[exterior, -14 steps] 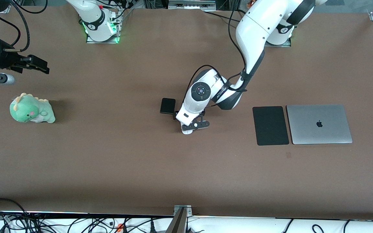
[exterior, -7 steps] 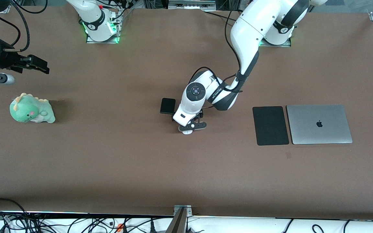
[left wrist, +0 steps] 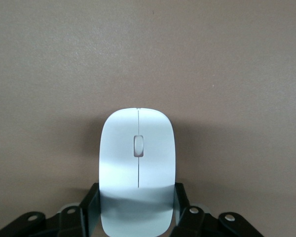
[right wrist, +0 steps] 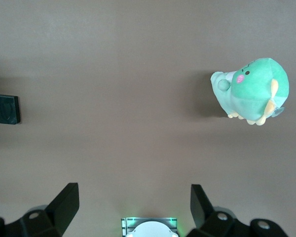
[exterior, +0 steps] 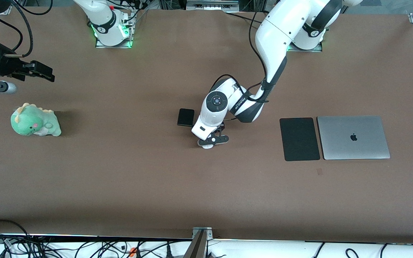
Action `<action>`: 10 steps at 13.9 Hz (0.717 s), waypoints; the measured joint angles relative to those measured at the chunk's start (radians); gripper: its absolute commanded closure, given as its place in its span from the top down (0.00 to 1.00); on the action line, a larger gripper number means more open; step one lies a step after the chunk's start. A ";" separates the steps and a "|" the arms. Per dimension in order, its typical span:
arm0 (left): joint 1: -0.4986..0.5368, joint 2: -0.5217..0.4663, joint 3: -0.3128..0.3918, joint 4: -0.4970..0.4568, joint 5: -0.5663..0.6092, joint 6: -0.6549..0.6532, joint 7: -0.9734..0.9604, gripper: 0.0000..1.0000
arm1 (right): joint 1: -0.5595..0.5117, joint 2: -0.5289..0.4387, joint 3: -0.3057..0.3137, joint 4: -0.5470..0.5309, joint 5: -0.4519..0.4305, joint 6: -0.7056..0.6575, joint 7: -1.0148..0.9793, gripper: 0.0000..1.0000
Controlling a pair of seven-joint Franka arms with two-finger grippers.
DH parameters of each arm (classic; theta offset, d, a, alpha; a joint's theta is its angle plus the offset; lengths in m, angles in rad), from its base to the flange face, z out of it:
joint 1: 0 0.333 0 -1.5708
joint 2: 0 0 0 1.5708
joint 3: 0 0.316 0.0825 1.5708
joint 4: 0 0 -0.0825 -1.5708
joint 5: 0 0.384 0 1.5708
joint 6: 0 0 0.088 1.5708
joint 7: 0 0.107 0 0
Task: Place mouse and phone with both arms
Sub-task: 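Grasp the white mouse with the left gripper and lift it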
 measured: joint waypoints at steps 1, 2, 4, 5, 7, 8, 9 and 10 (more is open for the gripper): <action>0.000 0.000 0.000 0.000 0.000 0.000 0.000 0.50 | 0.000 0.000 0.000 0.000 0.000 0.000 0.000 1.00; 0.000 0.000 0.000 0.000 0.000 0.000 0.000 0.50 | 0.000 0.000 0.000 0.000 0.000 0.000 0.000 1.00; 0.000 0.000 0.000 0.001 0.000 0.000 0.000 0.50 | 0.000 0.000 0.000 0.000 0.000 0.000 0.000 1.00; 0.001 -0.001 0.002 0.004 0.000 0.000 0.002 0.50 | 0.000 0.000 0.000 0.000 0.000 0.000 0.000 1.00; 0.010 -0.012 0.009 0.015 0.000 -0.013 0.016 0.50 | 0.000 0.000 0.000 0.000 0.000 0.000 0.000 1.00; 0.022 -0.026 0.011 0.020 0.000 -0.033 0.026 0.50 | 0.000 0.000 0.000 0.000 0.001 0.000 0.000 1.00; 0.039 -0.046 0.013 0.025 0.000 -0.062 0.044 0.50 | 0.000 0.000 0.000 0.000 0.001 0.000 0.000 1.00; 0.061 -0.069 0.014 0.025 0.000 -0.096 0.076 0.50 | 0.000 0.000 0.000 0.000 0.001 0.000 0.000 1.00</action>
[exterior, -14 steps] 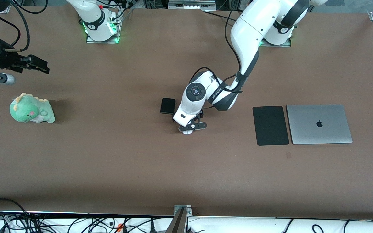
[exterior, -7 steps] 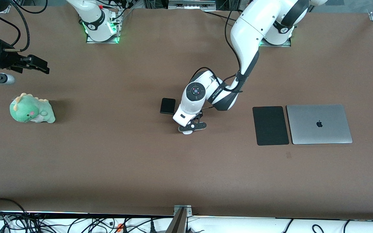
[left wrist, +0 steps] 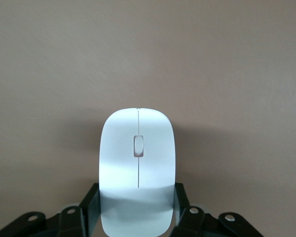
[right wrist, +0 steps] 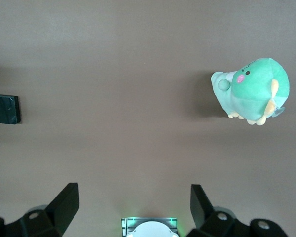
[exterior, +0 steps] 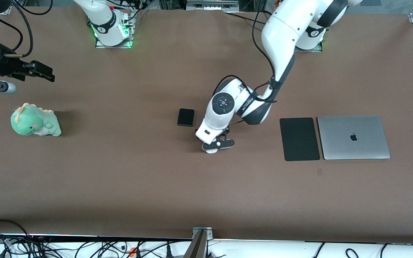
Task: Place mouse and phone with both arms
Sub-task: 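Grasp the white mouse with the left gripper and lift it, then carry the mouse over the pad while the right gripper reaches the phone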
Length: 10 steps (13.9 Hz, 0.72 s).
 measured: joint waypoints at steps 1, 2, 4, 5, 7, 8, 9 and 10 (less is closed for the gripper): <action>0.026 -0.024 0.000 -0.002 0.000 -0.033 0.039 0.51 | 0.000 0.000 0.000 0.000 0.002 0.000 0.000 1.00; 0.054 -0.048 0.000 -0.008 0.000 -0.054 0.073 0.51 | 0.000 0.000 0.000 0.000 0.013 0.000 0.000 1.00; 0.112 -0.115 -0.003 -0.057 0.000 -0.076 0.149 0.52 | 0.003 0.000 0.000 0.000 0.041 0.000 0.012 1.00; 0.136 -0.156 -0.003 -0.099 0.000 -0.080 0.190 0.53 | 0.012 0.002 0.001 0.000 0.047 0.001 0.035 1.00; 0.194 -0.248 -0.003 -0.211 0.000 -0.084 0.307 0.53 | 0.055 0.012 0.002 0.000 0.056 0.012 0.118 1.00; 0.231 -0.296 -0.002 -0.274 0.000 -0.084 0.374 0.53 | 0.089 0.022 0.004 0.000 0.057 0.025 0.175 1.00; 0.271 -0.343 -0.002 -0.336 0.000 -0.085 0.429 0.53 | 0.127 0.035 0.006 -0.001 0.057 0.044 0.237 1.00; 0.310 -0.388 -0.003 -0.398 0.000 -0.085 0.476 0.53 | 0.166 0.051 0.008 -0.001 0.057 0.069 0.299 1.00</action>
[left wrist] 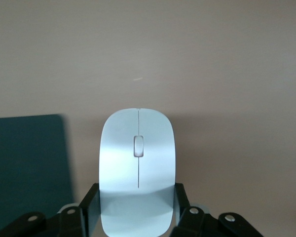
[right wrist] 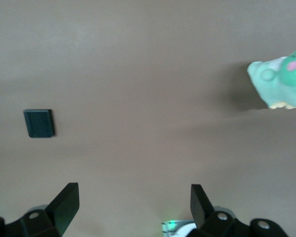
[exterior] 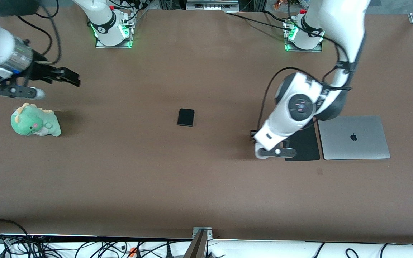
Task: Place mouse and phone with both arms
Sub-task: 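Carry the mouse over the pad while the right gripper reaches the phone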
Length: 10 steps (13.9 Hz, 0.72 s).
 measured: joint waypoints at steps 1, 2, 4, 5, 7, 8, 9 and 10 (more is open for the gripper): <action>0.036 -0.045 0.000 -0.063 0.000 0.000 0.041 0.53 | 0.040 0.020 0.002 -0.001 0.000 0.029 0.064 1.00; 0.068 -0.085 0.000 -0.120 0.000 -0.001 0.073 0.53 | 0.079 0.041 0.003 -0.002 0.000 0.061 0.126 1.00; 0.125 -0.143 -0.001 -0.216 0.000 0.000 0.138 0.54 | 0.157 0.092 0.004 -0.004 0.000 0.134 0.253 1.00; 0.151 -0.157 -0.001 -0.248 0.000 0.001 0.165 0.54 | 0.197 0.121 0.005 -0.005 0.000 0.173 0.312 1.00; 0.197 -0.159 -0.001 -0.300 0.000 0.024 0.201 0.55 | 0.274 0.187 0.005 -0.008 -0.001 0.254 0.408 1.00; 0.211 -0.153 -0.001 -0.326 0.000 0.057 0.211 0.57 | 0.309 0.221 0.005 -0.009 -0.003 0.290 0.448 1.00; 0.218 -0.143 -0.002 -0.346 0.000 0.089 0.220 0.57 | 0.340 0.253 0.005 -0.009 -0.012 0.320 0.488 1.00; 0.219 -0.128 -0.002 -0.359 0.000 0.112 0.221 0.57 | 0.370 0.284 0.005 -0.009 -0.032 0.343 0.533 1.00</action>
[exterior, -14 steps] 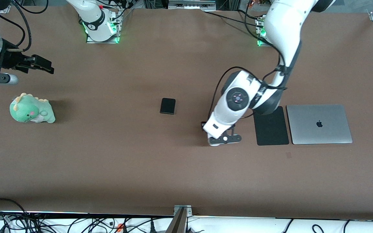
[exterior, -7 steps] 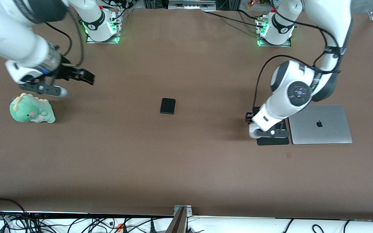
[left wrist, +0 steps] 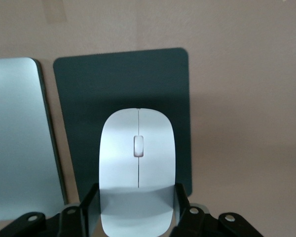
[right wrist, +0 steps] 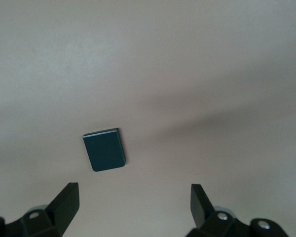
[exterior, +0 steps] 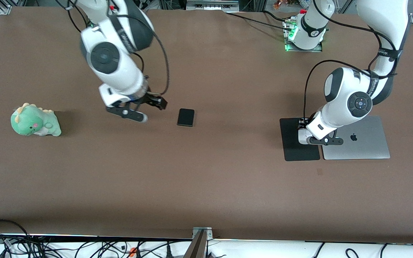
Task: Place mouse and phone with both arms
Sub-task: 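Carry the mouse over the pad while the right gripper reaches the phone, then lower the mouse onto the pad while the right gripper grasps the phone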
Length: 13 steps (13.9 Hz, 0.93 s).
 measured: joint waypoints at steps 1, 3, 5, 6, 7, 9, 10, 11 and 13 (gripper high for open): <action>0.000 0.016 -0.001 -0.005 0.000 0.019 0.000 0.57 | 0.029 0.027 0.000 0.000 -0.030 0.020 0.048 1.00; 0.006 0.044 -0.002 -0.006 0.000 0.050 0.005 0.58 | 0.085 0.077 0.000 0.001 -0.093 0.062 0.122 1.00; 0.020 0.071 -0.002 -0.006 0.000 0.078 0.037 0.58 | 0.124 0.127 0.000 0.001 -0.124 0.123 0.151 1.00; 0.029 0.087 -0.002 -0.006 0.000 0.089 0.049 0.60 | 0.135 0.149 0.000 0.002 -0.127 0.155 0.154 1.00; 0.039 0.102 -0.002 -0.006 0.000 0.104 0.057 0.62 | 0.140 0.169 -0.001 0.002 -0.128 0.181 0.154 1.00; 0.053 0.127 -0.002 -0.006 0.000 0.131 0.062 0.69 | 0.141 0.197 -0.003 0.002 -0.128 0.228 0.154 1.00; 0.056 0.135 -0.002 -0.006 0.000 0.135 0.064 0.75 | 0.141 0.208 -0.005 0.003 -0.128 0.258 0.154 1.00; 0.056 0.139 -0.002 -0.006 0.000 0.137 0.066 0.90 | 0.141 0.219 -0.005 0.002 -0.128 0.293 0.154 1.00; 0.056 0.140 -0.003 -0.006 0.000 0.138 0.074 1.00 | 0.146 0.242 -0.004 0.002 -0.128 0.353 0.154 1.00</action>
